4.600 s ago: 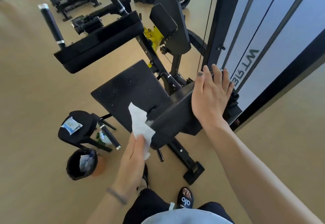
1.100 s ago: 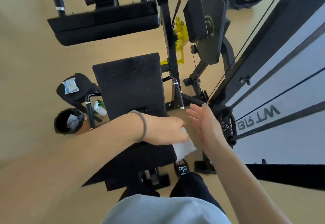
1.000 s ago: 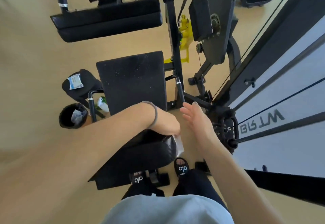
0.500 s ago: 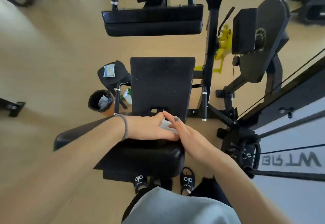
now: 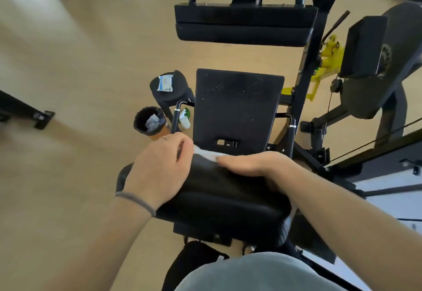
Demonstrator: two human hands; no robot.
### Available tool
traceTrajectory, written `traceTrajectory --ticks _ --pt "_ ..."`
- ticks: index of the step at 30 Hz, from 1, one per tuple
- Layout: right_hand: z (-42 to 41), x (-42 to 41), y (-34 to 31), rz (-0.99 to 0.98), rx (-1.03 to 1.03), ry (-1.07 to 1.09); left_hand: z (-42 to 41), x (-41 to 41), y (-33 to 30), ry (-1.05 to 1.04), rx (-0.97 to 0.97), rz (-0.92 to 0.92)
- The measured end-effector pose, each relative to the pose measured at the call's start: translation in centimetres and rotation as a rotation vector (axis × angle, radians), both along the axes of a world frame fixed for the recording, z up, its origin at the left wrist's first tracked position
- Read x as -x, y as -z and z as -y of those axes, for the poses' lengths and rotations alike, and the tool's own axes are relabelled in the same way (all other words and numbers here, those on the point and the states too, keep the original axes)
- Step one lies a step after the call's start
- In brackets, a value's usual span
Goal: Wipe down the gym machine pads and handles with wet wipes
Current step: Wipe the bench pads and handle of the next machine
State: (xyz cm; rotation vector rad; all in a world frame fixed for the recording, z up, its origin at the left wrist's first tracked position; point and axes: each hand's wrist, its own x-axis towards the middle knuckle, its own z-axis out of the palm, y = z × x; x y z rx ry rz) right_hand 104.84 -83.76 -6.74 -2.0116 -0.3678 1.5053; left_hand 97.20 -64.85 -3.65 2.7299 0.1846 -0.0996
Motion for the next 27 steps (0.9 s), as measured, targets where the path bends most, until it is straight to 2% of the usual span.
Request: traceTrajectory --ticks 3,5,8,11,14,16,19,21,23,27 --pt "-0.2 -0.2 1.3 0.018 0.092 0.022 -3.7 -1.0 0.4 -0.073 -0.048 -0.245" --pt "-2.2 0.2 1.2 0.028 0.086 -0.049 -5.7 -1.8 0.9 -0.118 0.007 -0.433" --pt "-5.9 0.9 -0.5 0.009 -0.032 -0.087 -6.2 -2.6 1.3 -0.071 0.025 -0.524" --pt "-6.3 0.4 0.3 -0.032 -0.02 -0.061 -5.9 -2.7 1.3 -0.004 -0.021 -0.535" --pt "-4.1 -0.2 2.4 0.008 0.072 0.026 -6.2 -2.6 1.7 -0.058 0.082 -0.509" --pt "-3.2 -0.5 1.9 -0.041 0.161 0.035 -6.3 -2.5 2.0 -0.047 0.102 -0.514" --pt "-3.2 -1.4 0.3 -0.016 0.177 0.04 -6.4 -2.5 2.0 -0.049 0.144 -0.489" --pt "-4.3 -0.9 -0.5 0.138 0.182 -0.071 -6.5 -2.3 2.1 -0.035 0.163 -0.468" --pt "-5.7 -0.1 0.3 0.385 0.232 -0.214 -6.6 -2.2 2.2 -0.024 0.168 -0.453" --pt "-6.9 0.4 0.2 0.509 0.212 -0.324 -6.6 -2.0 2.1 -0.018 0.167 -0.448"
